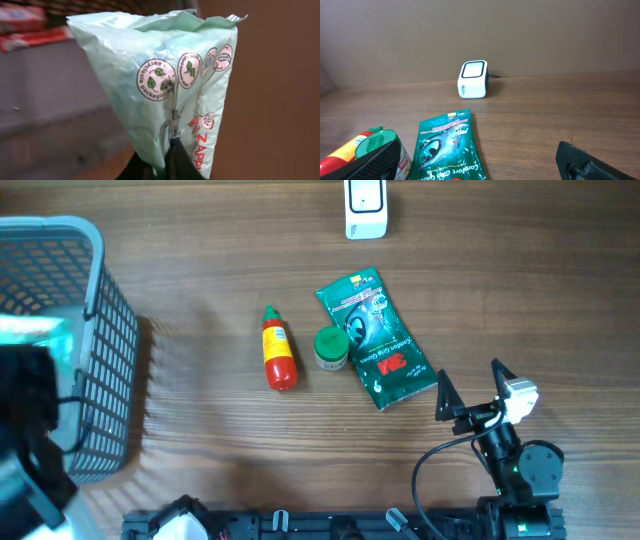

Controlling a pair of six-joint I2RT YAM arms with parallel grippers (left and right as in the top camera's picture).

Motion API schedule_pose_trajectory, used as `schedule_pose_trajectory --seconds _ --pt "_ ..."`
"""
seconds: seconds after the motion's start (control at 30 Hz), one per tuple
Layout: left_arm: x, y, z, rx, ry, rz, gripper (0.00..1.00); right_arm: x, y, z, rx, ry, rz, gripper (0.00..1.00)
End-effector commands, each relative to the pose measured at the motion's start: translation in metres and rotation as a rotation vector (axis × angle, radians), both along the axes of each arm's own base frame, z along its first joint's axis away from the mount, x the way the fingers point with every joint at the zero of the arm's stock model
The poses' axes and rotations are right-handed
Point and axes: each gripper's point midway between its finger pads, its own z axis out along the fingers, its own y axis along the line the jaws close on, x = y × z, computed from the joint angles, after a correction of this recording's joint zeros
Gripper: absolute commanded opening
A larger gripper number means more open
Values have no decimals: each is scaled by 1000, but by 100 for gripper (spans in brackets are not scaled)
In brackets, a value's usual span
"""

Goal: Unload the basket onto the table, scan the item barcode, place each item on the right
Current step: 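Reach into the basket and grasp the pale green pouch with left gripper, then carry the pouch out and place it between bottle and jar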

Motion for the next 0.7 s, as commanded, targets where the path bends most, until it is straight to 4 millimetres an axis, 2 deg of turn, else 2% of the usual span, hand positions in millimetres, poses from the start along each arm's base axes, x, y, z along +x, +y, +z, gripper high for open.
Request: schedule_pose_trajectory --seconds 0.0,0.1,0.2,0.3,0.37,0.43,0.53,0.67 --pt "16 -56 12 56 -32 -303 4 0 0 0 5 0 -2 100" --pt "24 -98 -5 91 55 -532 4 0 0 0 6 0 -2 100" --pt "34 -131 -28 123 147 -723 4 0 0 0 6 0 -2 100" --pt "46 -170 -59 101 243 -889 4 0 0 0 6 0 -2 99" --pt "52 -198 -89 76 333 -996 4 0 0 0 5 0 -2 100" --pt "55 -218 -119 59 426 -1043 4 0 0 0 6 0 -2 99" --pt "60 -232 -163 61 564 -1000 4 0 0 0 5 0 -2 100" --pt "63 -265 -203 82 658 -1056 4 0 0 0 5 0 -2 100"
